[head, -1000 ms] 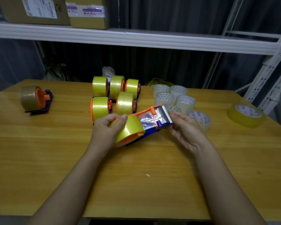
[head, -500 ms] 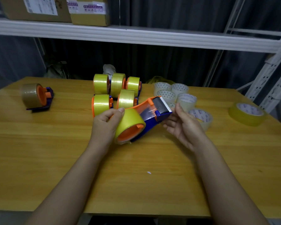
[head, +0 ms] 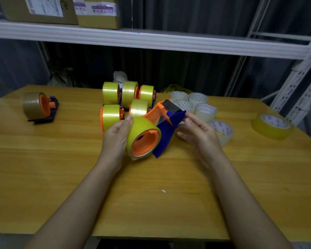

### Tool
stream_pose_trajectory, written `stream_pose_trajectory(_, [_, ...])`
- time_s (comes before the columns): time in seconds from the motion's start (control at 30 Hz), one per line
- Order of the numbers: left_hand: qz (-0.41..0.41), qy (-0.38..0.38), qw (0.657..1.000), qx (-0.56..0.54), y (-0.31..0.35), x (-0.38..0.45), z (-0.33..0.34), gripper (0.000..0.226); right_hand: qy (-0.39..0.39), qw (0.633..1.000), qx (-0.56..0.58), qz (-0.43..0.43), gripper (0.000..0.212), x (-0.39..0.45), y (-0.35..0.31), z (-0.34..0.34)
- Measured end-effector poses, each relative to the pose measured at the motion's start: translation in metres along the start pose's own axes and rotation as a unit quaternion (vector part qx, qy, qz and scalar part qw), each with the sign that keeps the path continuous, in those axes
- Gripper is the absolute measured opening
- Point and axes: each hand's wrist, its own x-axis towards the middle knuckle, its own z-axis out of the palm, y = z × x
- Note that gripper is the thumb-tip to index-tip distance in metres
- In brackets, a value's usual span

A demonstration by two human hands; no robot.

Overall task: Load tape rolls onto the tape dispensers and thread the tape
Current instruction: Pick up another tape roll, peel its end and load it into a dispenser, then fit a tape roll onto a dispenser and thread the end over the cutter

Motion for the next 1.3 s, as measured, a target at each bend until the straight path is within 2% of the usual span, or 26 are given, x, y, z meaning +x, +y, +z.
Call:
stream_pose_trajectory(0.17, [0.004, -0.010, 1.000, 0.004, -0.002, -0.001, 0.002, 0.032, -0.030, 0.999, -0.015, -0.027, 0.028, -0.006, 0.000, 0.009])
stream_pose_trajectory(0.33, [0.014, -0.008, 1.000, 0.015, -0.001, -0.002, 0.004, 0.034, -0.080, 0.997, 0.020, 0.015, 0.039, -0.006, 0.006, 0.014])
stream_pose_trajectory(0.4, [0.009, -0.008, 1.000, 0.015, 0.001, -0.003, 0.005, 0.034, -0.094, 0.995, 0.000, 0.023, 0.047, -0.005, 0.008, 0.015])
stream_pose_trajectory(0.5, [0.007, -0.013, 1.000, 0.011, 0.004, -0.003, 0.007, 0.038, -0.075, 0.996, -0.050, -0.020, 0.041, -0.004, 0.004, 0.015])
stream_pose_trajectory(0.57, [0.017, -0.015, 0.999, 0.023, 0.007, -0.004, 0.009, 0.039, -0.090, 0.994, -0.061, -0.017, 0.043, -0.005, 0.002, 0.017])
stream_pose_trajectory(0.7, [0.031, -0.053, 0.997, 0.038, 0.012, -0.009, 0.015, 0.040, -0.124, 0.986, -0.108, 0.022, 0.081, -0.007, 0.007, 0.027])
stream_pose_trajectory(0.73, [0.033, -0.067, 0.996, 0.042, 0.014, -0.011, 0.017, 0.038, -0.112, 0.987, -0.110, 0.021, 0.082, -0.006, 0.006, 0.030])
stream_pose_trajectory(0.8, [0.041, -0.099, 0.993, 0.037, 0.015, -0.016, 0.018, 0.026, -0.072, 0.992, -0.102, 0.000, 0.064, -0.002, 0.000, 0.034])
stream_pose_trajectory(0.87, [0.045, -0.144, 0.988, 0.039, 0.018, -0.020, 0.022, 0.024, -0.034, 0.995, -0.094, -0.016, 0.049, 0.001, -0.008, 0.037])
stream_pose_trajectory(0.97, [0.072, -0.159, 0.981, 0.087, 0.027, -0.023, 0.020, 0.020, -0.006, 0.996, -0.085, -0.018, 0.047, 0.001, -0.015, 0.040])
stream_pose_trajectory(1.03, [0.103, -0.145, 0.978, 0.109, 0.031, -0.018, 0.014, 0.007, 0.002, 0.996, -0.084, -0.021, 0.044, 0.001, -0.020, 0.048])
stream_pose_trajectory(1.1, [0.129, -0.138, 0.974, 0.127, 0.038, -0.015, 0.005, 0.034, 0.006, 0.996, -0.090, -0.027, 0.038, 0.004, -0.025, 0.060])
stream_pose_trajectory(1.13, [0.122, -0.142, 0.976, 0.115, 0.041, -0.012, -0.001, 0.037, 0.005, 0.996, -0.086, -0.027, 0.037, 0.006, -0.027, 0.067])
stream_pose_trajectory(1.3, [0.057, -0.156, 0.983, 0.075, 0.062, -0.004, -0.036, 0.028, -0.030, 0.999, -0.042, -0.012, 0.031, 0.023, -0.038, 0.118])
